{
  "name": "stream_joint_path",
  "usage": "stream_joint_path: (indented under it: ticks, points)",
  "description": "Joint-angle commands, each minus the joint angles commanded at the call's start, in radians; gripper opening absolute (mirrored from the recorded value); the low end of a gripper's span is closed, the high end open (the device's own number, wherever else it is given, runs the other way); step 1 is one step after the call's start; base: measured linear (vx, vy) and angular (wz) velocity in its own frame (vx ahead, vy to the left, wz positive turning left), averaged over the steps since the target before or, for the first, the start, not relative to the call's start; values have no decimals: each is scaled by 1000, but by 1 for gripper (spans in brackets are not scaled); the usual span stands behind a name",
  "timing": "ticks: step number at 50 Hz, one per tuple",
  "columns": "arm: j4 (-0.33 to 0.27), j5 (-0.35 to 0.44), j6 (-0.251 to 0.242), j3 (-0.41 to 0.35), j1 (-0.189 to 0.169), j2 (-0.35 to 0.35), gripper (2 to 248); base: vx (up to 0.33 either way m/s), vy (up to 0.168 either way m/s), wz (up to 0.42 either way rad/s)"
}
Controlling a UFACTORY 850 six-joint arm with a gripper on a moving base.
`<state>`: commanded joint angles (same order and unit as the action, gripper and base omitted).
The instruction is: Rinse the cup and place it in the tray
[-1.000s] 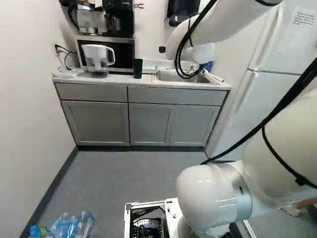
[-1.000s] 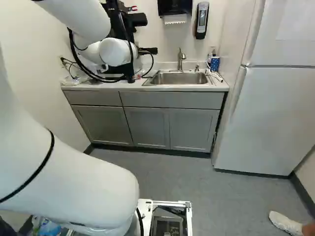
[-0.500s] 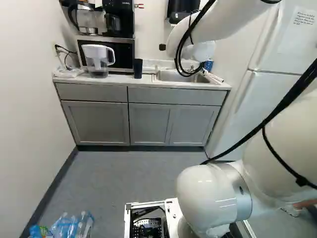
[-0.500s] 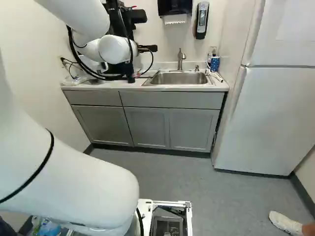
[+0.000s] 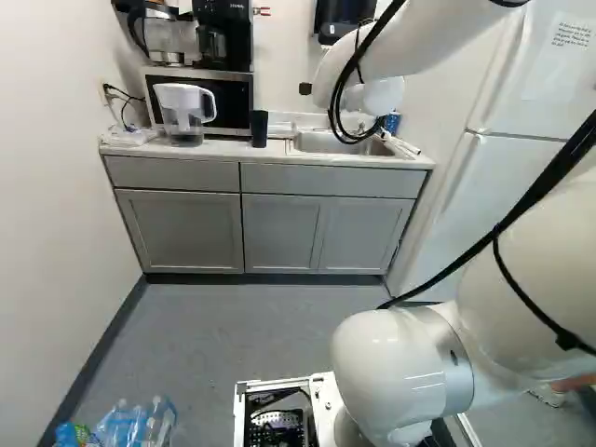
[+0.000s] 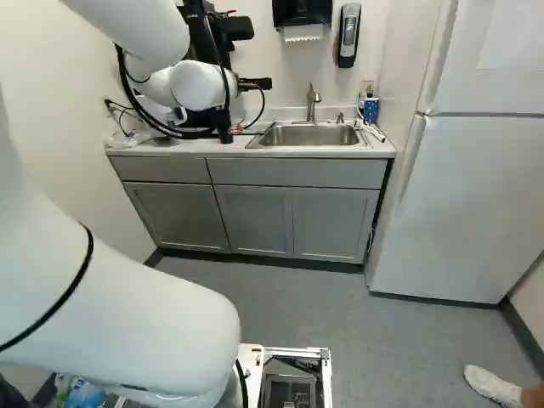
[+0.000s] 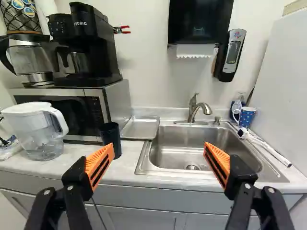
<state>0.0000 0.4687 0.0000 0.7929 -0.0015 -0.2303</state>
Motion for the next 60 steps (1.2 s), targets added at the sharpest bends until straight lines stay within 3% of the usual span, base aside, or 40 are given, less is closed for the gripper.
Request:
stream_joint_path:
  ticks: [32,60]
  points:
    - [0,0,0,0,0,0,247,11,-12,5]
    - [0,0,0,0,0,0,247,38,-73,5]
